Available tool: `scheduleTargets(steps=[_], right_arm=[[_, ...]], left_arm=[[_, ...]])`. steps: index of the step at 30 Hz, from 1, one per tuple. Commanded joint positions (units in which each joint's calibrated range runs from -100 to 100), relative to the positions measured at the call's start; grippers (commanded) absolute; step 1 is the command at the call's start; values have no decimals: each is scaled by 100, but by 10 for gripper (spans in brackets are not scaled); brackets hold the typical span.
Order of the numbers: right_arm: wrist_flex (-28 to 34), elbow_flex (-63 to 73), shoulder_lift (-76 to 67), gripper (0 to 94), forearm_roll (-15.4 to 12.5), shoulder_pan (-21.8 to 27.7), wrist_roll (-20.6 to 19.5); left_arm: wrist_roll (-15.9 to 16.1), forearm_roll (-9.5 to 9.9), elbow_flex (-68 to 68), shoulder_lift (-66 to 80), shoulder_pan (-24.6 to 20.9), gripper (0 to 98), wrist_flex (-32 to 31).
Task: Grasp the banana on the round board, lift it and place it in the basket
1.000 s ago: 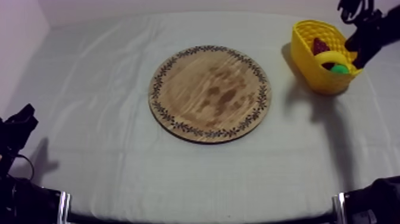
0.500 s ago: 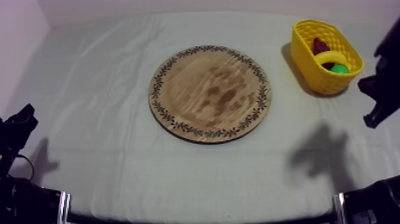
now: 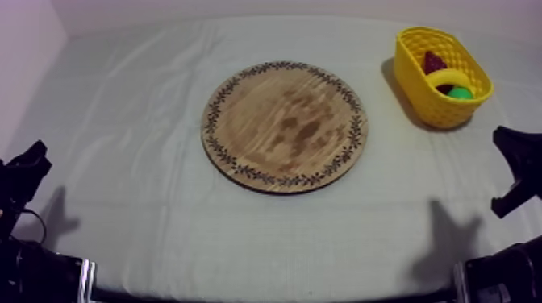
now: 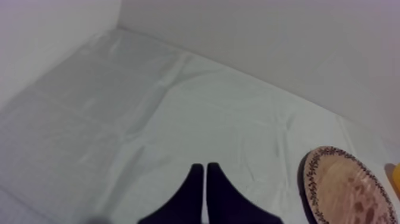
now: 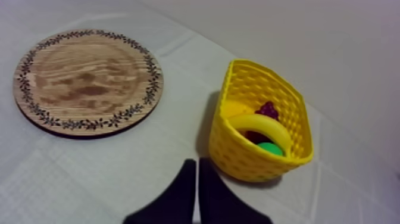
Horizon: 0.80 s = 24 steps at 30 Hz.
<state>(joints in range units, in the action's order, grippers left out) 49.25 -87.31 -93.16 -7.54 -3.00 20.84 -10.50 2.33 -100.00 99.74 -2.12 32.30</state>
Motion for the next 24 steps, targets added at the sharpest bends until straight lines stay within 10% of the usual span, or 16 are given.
scheduleTargets(steps=[1,13,24], right_arm=[[-191,-443,-186,27,-90,20,80],[-952,-1188,-259,33,491,71,-1316],[-1068,-1235,-260,5,617,71,-886]], left_arm=[[1,-1,0,0,-2,1,3],[0,-1,0,0,-2,1,3],[2,-1,0,0,-2,1,3]])
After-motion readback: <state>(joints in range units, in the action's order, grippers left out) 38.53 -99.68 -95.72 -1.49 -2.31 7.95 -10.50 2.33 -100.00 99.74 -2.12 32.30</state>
